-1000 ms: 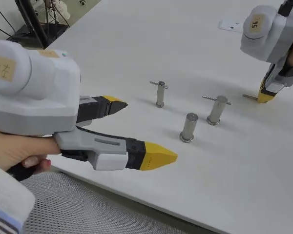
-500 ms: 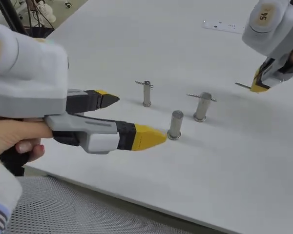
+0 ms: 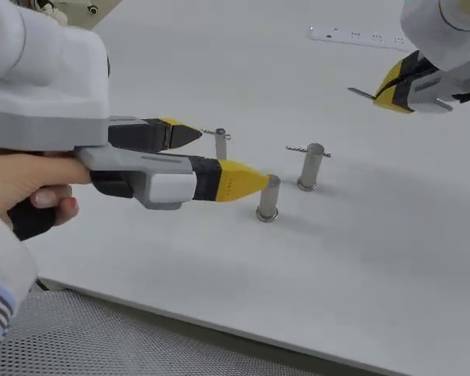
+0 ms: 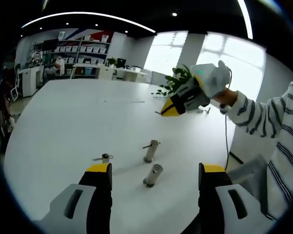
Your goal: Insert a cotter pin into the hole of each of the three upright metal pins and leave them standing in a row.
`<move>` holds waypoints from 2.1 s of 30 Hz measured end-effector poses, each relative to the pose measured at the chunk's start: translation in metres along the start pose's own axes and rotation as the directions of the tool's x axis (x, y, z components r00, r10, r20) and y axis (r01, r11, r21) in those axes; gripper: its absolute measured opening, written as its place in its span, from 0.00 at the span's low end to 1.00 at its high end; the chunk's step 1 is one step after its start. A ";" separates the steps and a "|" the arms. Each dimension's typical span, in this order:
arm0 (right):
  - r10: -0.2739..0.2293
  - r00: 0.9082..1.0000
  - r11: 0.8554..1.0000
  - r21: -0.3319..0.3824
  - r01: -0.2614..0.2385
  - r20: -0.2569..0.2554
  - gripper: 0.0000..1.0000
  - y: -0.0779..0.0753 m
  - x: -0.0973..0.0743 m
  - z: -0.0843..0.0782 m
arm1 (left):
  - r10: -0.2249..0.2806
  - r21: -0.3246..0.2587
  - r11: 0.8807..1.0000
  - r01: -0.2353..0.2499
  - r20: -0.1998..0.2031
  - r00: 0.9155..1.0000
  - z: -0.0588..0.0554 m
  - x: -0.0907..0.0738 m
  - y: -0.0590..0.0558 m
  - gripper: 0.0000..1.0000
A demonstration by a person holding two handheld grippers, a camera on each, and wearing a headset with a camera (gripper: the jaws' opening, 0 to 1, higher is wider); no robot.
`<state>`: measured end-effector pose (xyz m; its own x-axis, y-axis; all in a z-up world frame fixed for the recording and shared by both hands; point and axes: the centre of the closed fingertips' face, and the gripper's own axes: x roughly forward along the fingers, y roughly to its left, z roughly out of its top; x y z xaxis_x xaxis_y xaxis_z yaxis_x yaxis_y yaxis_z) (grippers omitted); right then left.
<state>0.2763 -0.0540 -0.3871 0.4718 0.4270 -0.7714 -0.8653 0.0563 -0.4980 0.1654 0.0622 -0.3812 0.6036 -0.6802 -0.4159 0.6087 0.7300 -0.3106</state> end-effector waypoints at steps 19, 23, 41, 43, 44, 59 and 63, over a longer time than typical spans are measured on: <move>-0.152 0.979 0.987 -0.040 0.158 0.133 0.00 0.039 -0.027 0.031 | -0.095 -0.002 0.996 0.095 0.030 0.995 0.028 0.031 -0.014 0.52; -0.149 0.979 0.987 -0.038 0.156 0.142 0.00 0.051 -0.023 0.034 | -0.113 -0.019 0.993 0.114 0.046 0.993 0.033 0.036 -0.017 0.49; -0.164 0.972 0.986 -0.009 0.168 0.166 0.00 0.069 -0.015 0.042 | -0.181 -0.036 0.983 0.181 0.012 0.983 0.024 0.058 -0.026 0.26; -0.163 0.972 0.986 -0.013 0.168 0.170 0.00 0.071 -0.015 0.044 | -0.182 -0.044 0.982 0.182 0.010 0.983 0.023 0.060 -0.025 0.24; -0.163 0.971 0.986 -0.014 0.167 0.173 0.00 0.071 -0.015 0.045 | -0.182 -0.046 0.982 0.183 0.009 0.983 0.022 0.061 -0.025 0.23; -0.142 0.969 0.988 -0.029 0.150 0.203 0.00 0.080 -0.016 0.059 | -0.187 -0.031 0.982 0.187 -0.019 0.982 0.014 0.059 -0.030 0.00; -0.135 0.969 0.989 -0.030 0.144 0.207 0.00 0.083 -0.016 0.061 | -0.194 -0.016 0.981 0.193 -0.034 0.980 0.011 0.058 -0.030 0.00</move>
<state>0.1869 -0.0014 -0.3920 0.5390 0.5929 -0.5982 -0.7826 0.0900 -0.6160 0.1877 -0.0001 -0.3870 0.4562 -0.8062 -0.3767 0.7058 0.5856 -0.3987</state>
